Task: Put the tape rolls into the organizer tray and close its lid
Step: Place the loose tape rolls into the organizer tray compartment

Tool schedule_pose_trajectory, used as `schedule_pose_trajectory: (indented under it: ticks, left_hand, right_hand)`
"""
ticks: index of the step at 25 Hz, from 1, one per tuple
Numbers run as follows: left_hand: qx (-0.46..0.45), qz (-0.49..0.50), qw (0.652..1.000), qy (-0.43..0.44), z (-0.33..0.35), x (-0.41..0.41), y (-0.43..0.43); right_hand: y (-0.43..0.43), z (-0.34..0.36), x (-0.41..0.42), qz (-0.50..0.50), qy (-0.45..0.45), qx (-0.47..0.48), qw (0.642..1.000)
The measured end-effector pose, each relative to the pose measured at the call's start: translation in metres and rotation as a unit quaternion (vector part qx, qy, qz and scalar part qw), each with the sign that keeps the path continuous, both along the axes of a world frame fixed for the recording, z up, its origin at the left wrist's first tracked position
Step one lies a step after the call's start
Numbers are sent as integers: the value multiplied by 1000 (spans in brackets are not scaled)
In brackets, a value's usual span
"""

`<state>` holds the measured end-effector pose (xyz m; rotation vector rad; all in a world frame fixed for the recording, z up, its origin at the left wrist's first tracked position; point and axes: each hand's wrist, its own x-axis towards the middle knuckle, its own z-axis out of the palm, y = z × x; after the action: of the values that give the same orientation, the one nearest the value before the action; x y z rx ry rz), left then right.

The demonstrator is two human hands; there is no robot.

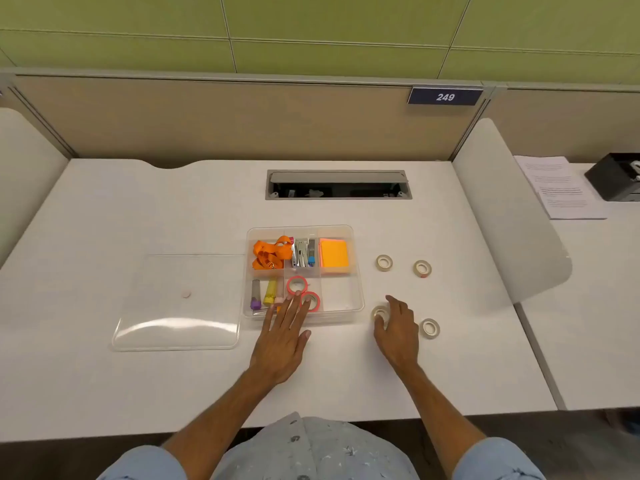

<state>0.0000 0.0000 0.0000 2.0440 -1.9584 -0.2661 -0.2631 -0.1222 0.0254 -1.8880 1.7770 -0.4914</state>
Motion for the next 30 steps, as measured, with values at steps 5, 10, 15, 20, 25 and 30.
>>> schedule_pose_trajectory:
  ticks: [5,10,15,20,25,30]
  left_hand:
    - [9,1,1000,-21,-3,4,3]
    - [2,5,1000,-14,-8,7,1]
    - [-9,12,1000,-16,-12,8,3]
    - [-13,6,1000,-16,-16,12,2]
    - [-14,1,1000,-21,-21,19,7]
    - [-17,2,1000,-18,-19,19,7]
  right_hand:
    - [-3,-1,0,47,94,15,994]
    - [-17,8,6,-6,76,-15,997]
    - [-29,35,34,82,-2,-123,989]
    - [-20,18,64,235,74,-109,963]
    - [-15,18,62,202,39,-125,971]
    - [-24,32,29,73,-31,-167,983]
